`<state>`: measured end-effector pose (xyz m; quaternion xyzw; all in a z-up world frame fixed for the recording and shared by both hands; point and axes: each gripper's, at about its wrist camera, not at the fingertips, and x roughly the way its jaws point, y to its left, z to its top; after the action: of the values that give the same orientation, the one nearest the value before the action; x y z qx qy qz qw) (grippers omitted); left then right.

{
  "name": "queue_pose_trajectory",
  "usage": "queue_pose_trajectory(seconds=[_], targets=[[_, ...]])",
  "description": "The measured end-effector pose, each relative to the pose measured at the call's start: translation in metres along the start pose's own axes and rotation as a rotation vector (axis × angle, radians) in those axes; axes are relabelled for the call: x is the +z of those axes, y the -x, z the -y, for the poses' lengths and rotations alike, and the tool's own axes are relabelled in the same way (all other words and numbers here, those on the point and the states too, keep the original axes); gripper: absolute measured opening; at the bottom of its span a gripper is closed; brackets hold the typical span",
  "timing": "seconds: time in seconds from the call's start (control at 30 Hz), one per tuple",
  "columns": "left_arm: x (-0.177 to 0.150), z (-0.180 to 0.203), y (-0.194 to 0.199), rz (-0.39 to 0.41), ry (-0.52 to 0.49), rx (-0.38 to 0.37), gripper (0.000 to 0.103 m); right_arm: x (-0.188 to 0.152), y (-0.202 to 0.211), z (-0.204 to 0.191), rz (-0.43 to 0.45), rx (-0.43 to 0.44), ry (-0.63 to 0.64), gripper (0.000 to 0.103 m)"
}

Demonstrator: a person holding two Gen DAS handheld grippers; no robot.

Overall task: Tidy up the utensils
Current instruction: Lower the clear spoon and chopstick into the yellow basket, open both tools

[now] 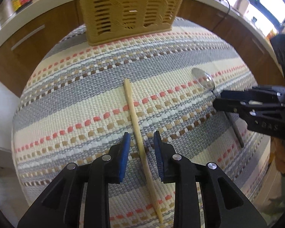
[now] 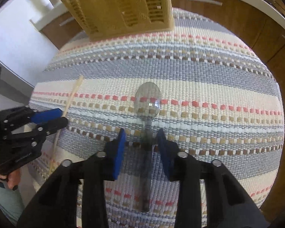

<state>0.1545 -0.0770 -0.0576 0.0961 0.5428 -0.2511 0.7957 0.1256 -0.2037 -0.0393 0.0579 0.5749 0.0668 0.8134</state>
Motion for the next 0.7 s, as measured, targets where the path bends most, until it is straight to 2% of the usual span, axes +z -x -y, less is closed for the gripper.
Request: queue_pose_trajectory(seconds=[0.03,0.1,0.13,0.17,0.23,0.33,0.5,0.7], targets=[[0.002,0.003,-0.002,-0.013,-0.020,0.017,0.024,0.002,-0.001,-0.004,-0.012,-0.022,0.022,0.026],[0.004,0.011,-0.004,-0.027,-0.047,0.053,0.023,0.005,-0.004,-0.013,-0.028,-0.085,0.061,0.016],[0.003,0.017,-0.005,-0.027,-0.075,0.095,0.018,0.006,-0.005,-0.018,-0.033,-0.111,0.086,0.013],[0.002,0.021,-0.007,-0.021,-0.094,0.126,0.009,0.006,-0.006,-0.021,-0.039,-0.113,0.105,0.011],[0.000,0.027,-0.007,-0.009,-0.110,0.148,0.004,0.007,-0.007,-0.025,-0.047,-0.109,0.118,0.010],[-0.002,0.028,0.000,0.026,-0.094,0.127,0.004,0.007,-0.002,-0.027,-0.028,-0.056,0.124,0.010],[0.009,0.019,0.048,0.195,-0.050,0.095,0.004,0.016,0.030,-0.024,0.068,0.068,0.109,0.010],[0.035,0.008,0.116,0.454,0.003,0.046,0.004,0.036,0.092,-0.031,0.270,0.142,0.152,0.010]])
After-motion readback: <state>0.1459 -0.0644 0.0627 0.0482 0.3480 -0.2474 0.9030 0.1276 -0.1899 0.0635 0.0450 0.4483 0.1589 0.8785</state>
